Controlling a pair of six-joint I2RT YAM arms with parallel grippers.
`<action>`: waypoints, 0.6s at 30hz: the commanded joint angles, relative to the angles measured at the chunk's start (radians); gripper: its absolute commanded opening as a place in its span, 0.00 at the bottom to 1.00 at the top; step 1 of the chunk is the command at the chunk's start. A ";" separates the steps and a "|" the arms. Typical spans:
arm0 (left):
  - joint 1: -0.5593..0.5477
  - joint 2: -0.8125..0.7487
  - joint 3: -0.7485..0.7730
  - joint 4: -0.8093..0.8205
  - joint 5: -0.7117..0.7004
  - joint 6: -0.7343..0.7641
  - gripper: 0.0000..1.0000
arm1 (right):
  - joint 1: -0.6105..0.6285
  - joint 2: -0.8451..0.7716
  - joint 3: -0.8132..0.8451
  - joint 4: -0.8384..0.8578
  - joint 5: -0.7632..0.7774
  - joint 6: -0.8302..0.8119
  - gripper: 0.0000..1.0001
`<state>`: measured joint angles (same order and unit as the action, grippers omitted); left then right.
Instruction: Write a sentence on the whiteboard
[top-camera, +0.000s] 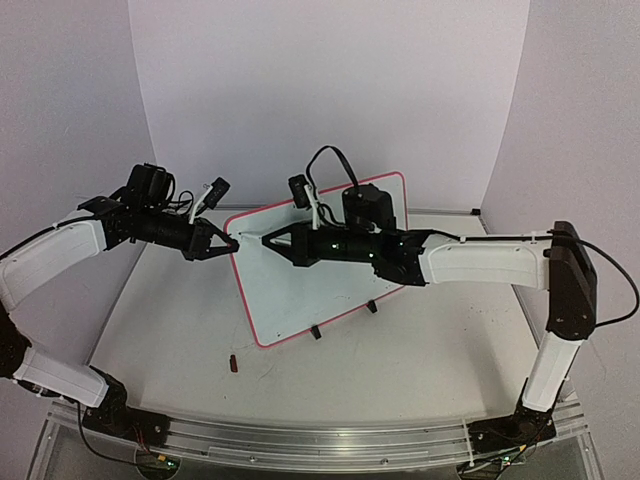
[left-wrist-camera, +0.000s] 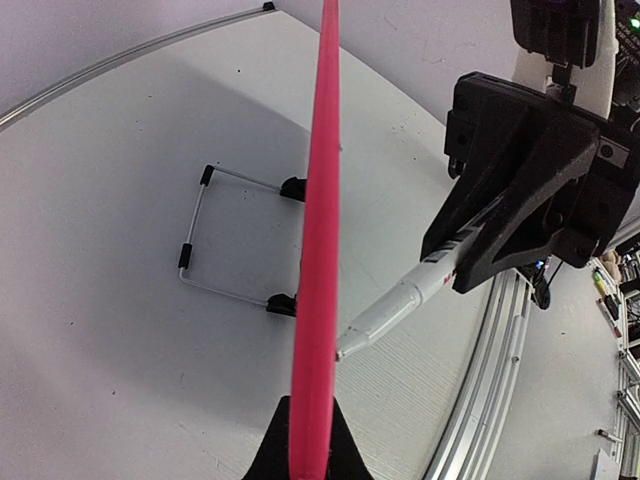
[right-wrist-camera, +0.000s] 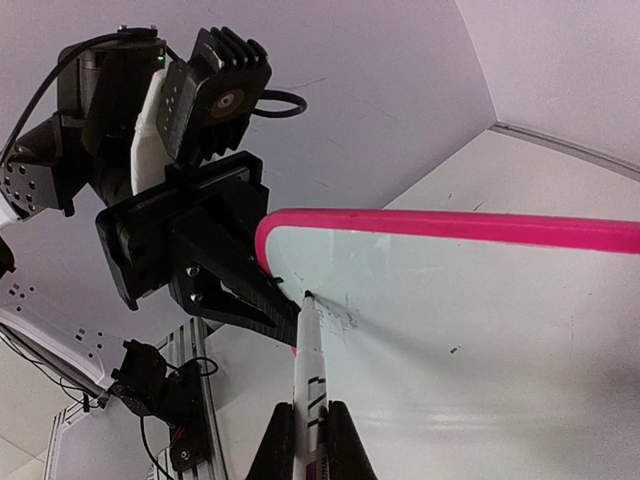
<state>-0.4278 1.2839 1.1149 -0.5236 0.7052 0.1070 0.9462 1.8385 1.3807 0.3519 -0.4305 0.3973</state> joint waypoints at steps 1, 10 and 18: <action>0.001 -0.013 0.007 0.010 0.033 0.022 0.00 | 0.000 0.014 0.020 0.031 0.067 0.009 0.00; 0.001 -0.017 0.006 0.011 0.034 0.022 0.00 | 0.000 0.013 -0.034 0.023 0.078 0.022 0.00; 0.001 -0.014 0.007 0.012 0.033 0.022 0.00 | 0.000 0.002 -0.069 0.024 0.058 0.034 0.00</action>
<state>-0.4232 1.2839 1.1149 -0.5240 0.7044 0.1047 0.9546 1.8393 1.3274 0.3737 -0.4132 0.4199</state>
